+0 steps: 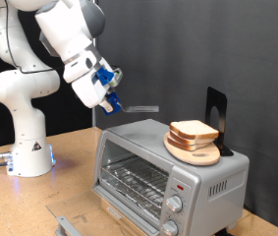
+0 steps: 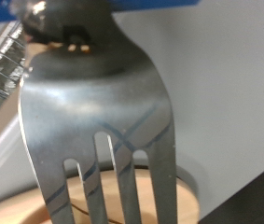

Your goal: Make a piece of toast with the oven

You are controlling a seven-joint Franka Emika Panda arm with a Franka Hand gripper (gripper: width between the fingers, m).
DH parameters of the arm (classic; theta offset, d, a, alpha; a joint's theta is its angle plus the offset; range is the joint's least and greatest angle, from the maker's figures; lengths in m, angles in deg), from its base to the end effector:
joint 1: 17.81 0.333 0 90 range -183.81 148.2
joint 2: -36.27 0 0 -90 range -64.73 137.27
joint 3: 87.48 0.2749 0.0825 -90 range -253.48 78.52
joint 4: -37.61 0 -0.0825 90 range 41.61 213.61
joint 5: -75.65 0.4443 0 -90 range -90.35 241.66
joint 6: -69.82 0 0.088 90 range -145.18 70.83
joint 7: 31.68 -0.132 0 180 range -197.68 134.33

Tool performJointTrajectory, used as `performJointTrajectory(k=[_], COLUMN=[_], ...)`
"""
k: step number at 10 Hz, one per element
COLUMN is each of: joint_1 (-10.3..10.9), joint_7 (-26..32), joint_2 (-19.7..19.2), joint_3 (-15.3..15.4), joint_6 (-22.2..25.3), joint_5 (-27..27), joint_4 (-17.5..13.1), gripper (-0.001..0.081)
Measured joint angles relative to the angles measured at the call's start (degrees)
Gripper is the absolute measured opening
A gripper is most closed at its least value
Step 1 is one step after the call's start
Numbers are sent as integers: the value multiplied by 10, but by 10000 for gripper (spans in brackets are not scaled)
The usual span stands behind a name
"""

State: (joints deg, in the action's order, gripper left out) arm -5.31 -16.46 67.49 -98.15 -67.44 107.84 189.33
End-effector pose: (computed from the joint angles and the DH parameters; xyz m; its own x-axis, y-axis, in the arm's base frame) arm 0.4758 0.0390 0.3562 0.9510 -0.1279 0.2814 0.0237 -0.8775 -0.4790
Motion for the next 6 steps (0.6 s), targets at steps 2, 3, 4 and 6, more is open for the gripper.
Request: performJointTrajectory(k=[2, 3, 4, 6], joint_1=[-9, -13, -19, -22], joint_7=[18, 22, 24, 24], joint_2=[0, -1, -2, -6], joint_3=[-17, -25, -31, -32], joint_6=[0, 0, 1, 4], joint_5=[-1, -1, -8, -14], joint_4=[0, 0, -1, -2], gripper=[359, 359, 359, 359])
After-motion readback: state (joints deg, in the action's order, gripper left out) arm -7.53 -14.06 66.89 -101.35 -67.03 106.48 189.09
